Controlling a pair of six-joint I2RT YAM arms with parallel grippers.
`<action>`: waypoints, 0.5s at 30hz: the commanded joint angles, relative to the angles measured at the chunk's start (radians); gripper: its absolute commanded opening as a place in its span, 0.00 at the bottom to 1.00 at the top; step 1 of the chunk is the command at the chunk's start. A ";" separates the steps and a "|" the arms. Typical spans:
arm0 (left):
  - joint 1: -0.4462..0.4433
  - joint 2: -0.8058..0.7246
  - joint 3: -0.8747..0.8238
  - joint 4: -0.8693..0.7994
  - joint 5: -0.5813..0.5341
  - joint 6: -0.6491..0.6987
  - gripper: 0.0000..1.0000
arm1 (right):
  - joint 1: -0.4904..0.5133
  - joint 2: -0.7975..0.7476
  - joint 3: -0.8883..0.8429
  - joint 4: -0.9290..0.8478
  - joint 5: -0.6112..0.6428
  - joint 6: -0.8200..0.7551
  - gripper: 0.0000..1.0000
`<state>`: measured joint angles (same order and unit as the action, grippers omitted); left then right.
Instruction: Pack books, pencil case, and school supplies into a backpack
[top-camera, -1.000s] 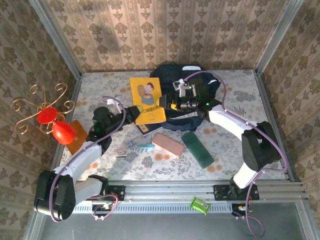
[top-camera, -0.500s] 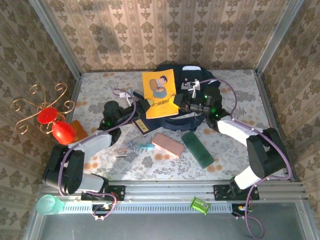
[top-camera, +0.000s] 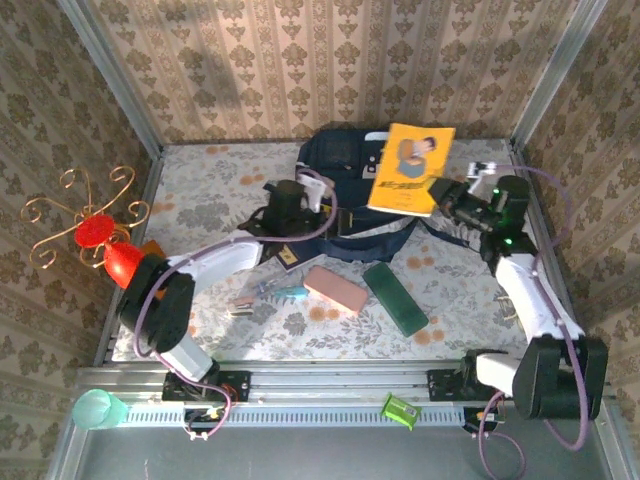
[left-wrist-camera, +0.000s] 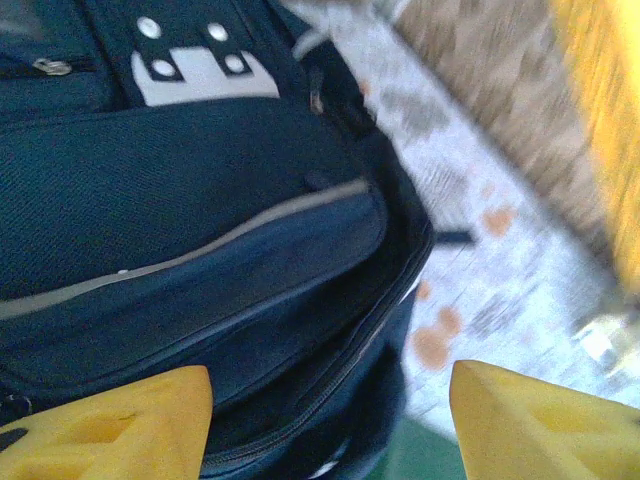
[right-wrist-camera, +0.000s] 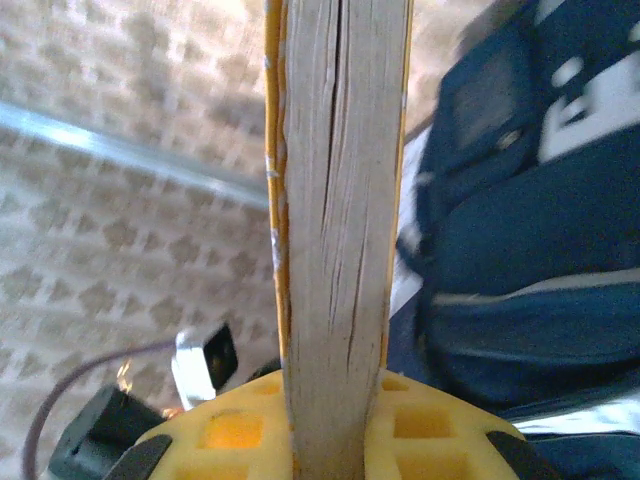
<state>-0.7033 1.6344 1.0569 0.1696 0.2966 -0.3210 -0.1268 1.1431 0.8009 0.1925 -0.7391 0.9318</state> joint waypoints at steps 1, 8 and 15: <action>-0.082 0.082 0.100 -0.214 -0.186 0.369 0.67 | -0.080 -0.091 0.029 -0.206 0.033 -0.157 0.00; -0.156 0.301 0.328 -0.389 -0.258 0.537 0.66 | -0.111 -0.146 0.006 -0.304 0.067 -0.232 0.00; -0.154 0.386 0.446 -0.435 -0.247 0.526 0.44 | -0.106 -0.151 -0.041 -0.307 0.046 -0.234 0.00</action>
<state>-0.8623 2.0205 1.4597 -0.2054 0.0620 0.1696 -0.2394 1.0218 0.7654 -0.1406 -0.6724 0.7307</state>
